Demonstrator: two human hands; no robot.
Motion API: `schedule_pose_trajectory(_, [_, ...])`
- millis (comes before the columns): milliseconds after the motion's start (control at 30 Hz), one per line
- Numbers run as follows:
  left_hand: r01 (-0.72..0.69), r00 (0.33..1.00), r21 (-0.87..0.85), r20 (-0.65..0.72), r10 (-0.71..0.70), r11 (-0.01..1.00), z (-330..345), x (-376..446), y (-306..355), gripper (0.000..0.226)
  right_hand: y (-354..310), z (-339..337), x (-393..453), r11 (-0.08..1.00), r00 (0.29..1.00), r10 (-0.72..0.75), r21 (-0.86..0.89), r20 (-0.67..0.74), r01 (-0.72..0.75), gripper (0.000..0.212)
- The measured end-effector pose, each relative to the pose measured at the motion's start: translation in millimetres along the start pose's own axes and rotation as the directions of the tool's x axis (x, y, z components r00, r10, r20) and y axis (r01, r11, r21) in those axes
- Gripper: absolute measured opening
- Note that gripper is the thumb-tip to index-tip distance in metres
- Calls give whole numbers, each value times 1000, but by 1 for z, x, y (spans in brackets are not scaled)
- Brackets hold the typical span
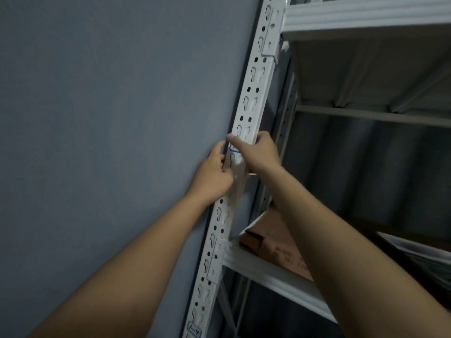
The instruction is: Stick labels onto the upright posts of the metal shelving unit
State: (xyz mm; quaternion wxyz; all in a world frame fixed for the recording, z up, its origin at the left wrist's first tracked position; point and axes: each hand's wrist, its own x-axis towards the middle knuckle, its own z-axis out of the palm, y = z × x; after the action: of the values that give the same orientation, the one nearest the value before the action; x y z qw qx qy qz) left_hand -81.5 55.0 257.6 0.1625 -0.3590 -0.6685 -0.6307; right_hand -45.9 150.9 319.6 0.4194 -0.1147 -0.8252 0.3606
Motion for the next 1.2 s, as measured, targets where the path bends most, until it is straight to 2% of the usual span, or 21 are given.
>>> schedule_pose_trajectory(67, [-1, 1000, -3, 4, 1, 1000, 0, 0, -1, 64, -5, 8, -3, 984, 994, -4, -176, -105, -14, 65])
schedule_pose_trajectory(133, [-15, 1000, -35, 15, 15, 999, 0, 0, -1, 62, -4, 9, 0, 981, 992, -13, -196, -127, -12, 59])
schedule_pose_trajectory(200, [-17, 1000, -48, 17, 17, 999, 0, -1, 0, 62, 0, 4, 4, 996, 998, -32, -82, -61, 27, 43])
schedule_pose_trajectory(300, [-24, 1000, -47, 10, 24, 999, 0, 1, -2, 62, 10, -11, 7, 984, 991, -55, 178, 124, 32, 18])
schedule_pose_trajectory(367, [-32, 999, -46, 13, 33, 998, 0, 0, -2, 62, 14, -18, 6, 963, 974, -80, 269, 212, 20, 19])
schedule_pose_trajectory(433, [-40, 999, -39, 19, 41, 998, 0, 0, -2, 62, 15, -18, 4, 952, 973, -89, 305, 212, 21, 22])
schedule_pose_trajectory(500, [-45, 999, -30, 11, 45, 999, 1, 2, -5, 61, 15, -10, 0, 967, 985, -104, 245, 135, 69, 28])
schedule_pose_trajectory(600, [-53, 999, -35, -11, 53, 998, 2, 4, -7, 57, 15, 7, -9, 990, 990, -138, -44, -36, 137, 56])
schedule_pose_trajectory(667, [-38, 999, -36, 7, 38, 999, 2, 3, -5, 60, 14, 11, -9, 988, 989, -117, -107, -87, 107, 56])
schedule_pose_trajectory(733, [-38, 999, -48, 15, 39, 998, 1, 1, -3, 62, 16, 8, -7, 995, 994, -105, 2, -34, 105, 49])
schedule_pose_trajectory(833, [-34, 999, -48, 15, 35, 998, 0, 2, -2, 62, 21, -11, -5, 960, 982, -100, 276, 162, 52, 40])
schedule_pose_trajectory(900, [-19, 1000, -13, 22, 19, 1000, 1, 2, -3, 64, 21, -21, -10, 931, 956, -99, 365, 277, -9, 45])
schedule_pose_trajectory(933, [-29, 999, 16, 31, 28, 999, 1, 1, -3, 67, 21, -22, -12, 931, 955, -139, 364, 261, 35, 48])
schedule_pose_trajectory(967, [-56, 997, 54, 47, 53, 997, 1, 0, -4, 72, 21, -22, -13, 948, 958, -212, 278, 194, 153, 51])
schedule_pose_trajectory(1000, [-90, 994, 115, 74, 82, 989, 1, -1, -3, 80, 21, -22, -14, 951, 944, -305, 90, 123, 295, 57])
schedule_pose_trajectory(1033, [-129, 988, 205, 110, 108, 970, 1, 0, -5, 84, 24, -20, -16, 893, 911, -404, -176, 87, 413, 64])
schedule_pose_trajectory(1067, [-167, 982, 315, 142, 127, 934, 1, -1, -5, 87, 29, -18, -18, 754, 862, -498, -446, 92, 483, 71])
schedule_pose_trajectory(1100, [-196, 976, 415, 169, 137, 888, 2, 0, -5, 88, 36, -17, -19, 574, 803, -586, -643, 111, 508, 76])
schedule_pose_trajectory(1133, [-213, 973, 496, 183, 138, 842, 2, 0, -4, 88, 41, -18, -19, 421, 744, -655, -752, 135, 507, 79])
schedule_pose_trajectory(1200, [-201, 978, 602, 165, 126, 773, 5, 0, -1, 86, 51, -20, -14, 253, 676, -717, -838, 174, 484, 83])
